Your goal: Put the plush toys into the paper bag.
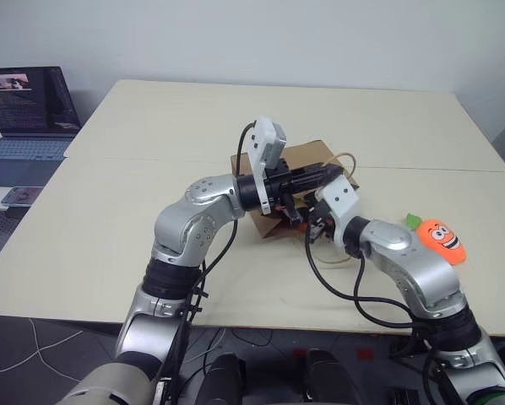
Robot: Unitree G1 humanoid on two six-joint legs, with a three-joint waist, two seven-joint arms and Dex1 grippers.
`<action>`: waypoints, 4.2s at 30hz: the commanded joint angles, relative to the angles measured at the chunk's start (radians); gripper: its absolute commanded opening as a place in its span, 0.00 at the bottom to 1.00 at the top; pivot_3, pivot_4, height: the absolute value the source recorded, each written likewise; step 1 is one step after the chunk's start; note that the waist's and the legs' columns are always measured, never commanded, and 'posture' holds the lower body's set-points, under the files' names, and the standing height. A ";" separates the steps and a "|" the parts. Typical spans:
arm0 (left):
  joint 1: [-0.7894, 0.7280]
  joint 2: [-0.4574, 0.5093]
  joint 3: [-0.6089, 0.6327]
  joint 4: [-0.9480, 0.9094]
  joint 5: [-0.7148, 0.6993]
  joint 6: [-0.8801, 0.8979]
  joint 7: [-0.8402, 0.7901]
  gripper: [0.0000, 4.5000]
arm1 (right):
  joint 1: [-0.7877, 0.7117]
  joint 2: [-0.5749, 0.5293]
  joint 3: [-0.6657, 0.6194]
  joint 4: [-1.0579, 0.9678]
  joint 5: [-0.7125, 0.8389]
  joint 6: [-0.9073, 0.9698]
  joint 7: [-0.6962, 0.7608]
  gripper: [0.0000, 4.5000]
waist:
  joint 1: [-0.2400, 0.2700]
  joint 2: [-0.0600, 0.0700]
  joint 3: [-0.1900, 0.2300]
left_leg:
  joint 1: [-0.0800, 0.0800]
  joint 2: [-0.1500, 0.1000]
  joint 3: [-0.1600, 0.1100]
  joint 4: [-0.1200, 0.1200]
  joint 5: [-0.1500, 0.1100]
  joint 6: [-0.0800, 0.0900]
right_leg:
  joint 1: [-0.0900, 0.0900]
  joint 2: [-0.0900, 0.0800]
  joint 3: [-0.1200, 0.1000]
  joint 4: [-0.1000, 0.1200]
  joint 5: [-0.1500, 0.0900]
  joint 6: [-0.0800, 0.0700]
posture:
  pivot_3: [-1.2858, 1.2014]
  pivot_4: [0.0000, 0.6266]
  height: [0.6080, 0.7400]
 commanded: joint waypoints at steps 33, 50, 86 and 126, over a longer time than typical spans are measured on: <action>0.003 0.022 0.008 -0.011 0.012 -0.046 -0.002 0.00 | 0.175 -0.527 -0.514 -0.257 0.298 0.192 0.432 0.99 | 0.003 0.000 0.000 | -0.002 -0.001 -0.002 0.000 0.000 0.000 | 0.001 0.000 0.000 -0.002 0.000 0.000 | 0.52 0.24 1.00; 0.025 -0.008 -0.015 -0.010 0.030 -0.075 -0.005 0.00 | 0.418 -0.554 -0.602 0.281 0.056 -0.218 0.418 0.99 | -0.001 0.000 0.000 | 0.001 -0.001 0.008 0.001 0.000 0.000 | 0.002 0.000 0.005 0.000 0.000 0.000 | 0.52 0.24 1.00; 0.011 0.050 0.017 0.027 0.036 -0.087 -0.037 0.00 | 0.355 -0.505 -0.540 0.307 0.079 -0.203 0.440 0.00 | 0.000 0.001 0.000 | 0.002 -0.001 0.008 0.001 0.000 0.000 | 0.002 0.000 0.005 0.000 0.000 0.000 | 0.52 0.24 1.00; -0.002 0.081 0.010 0.027 0.037 -0.070 -0.073 0.00 | 0.138 -0.132 -0.032 -0.028 0.039 -0.089 0.191 0.85 | 0.001 0.000 -0.001 | 0.000 0.000 0.001 0.001 0.000 0.000 | 0.001 0.000 0.003 0.000 0.000 0.000 | 0.52 0.24 1.00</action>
